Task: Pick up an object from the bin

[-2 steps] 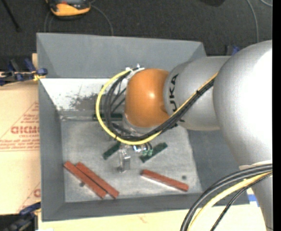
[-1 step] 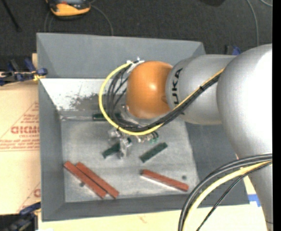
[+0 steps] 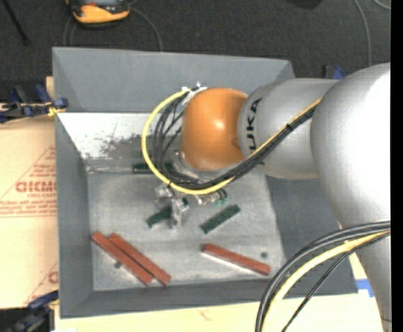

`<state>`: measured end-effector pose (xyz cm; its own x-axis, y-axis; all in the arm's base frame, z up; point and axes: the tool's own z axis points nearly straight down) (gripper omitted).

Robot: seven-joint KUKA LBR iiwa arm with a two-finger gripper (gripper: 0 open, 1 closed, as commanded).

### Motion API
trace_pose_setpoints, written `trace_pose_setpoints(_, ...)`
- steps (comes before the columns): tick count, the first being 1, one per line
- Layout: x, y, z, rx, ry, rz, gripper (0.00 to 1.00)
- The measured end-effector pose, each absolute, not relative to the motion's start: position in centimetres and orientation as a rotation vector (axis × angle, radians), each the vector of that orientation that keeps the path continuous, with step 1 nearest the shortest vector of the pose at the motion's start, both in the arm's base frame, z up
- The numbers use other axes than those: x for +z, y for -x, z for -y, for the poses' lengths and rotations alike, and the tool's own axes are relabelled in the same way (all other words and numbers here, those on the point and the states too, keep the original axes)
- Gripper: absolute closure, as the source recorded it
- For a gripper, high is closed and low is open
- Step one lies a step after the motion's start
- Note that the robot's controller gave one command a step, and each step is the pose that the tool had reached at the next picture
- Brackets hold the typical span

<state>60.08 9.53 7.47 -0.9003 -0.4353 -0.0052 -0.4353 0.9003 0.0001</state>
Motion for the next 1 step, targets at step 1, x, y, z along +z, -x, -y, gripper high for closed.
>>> trace_pose_setpoints(1, 22.18, -56.74, -10.79, 0.0, 0.728, -3.05, 1.0)
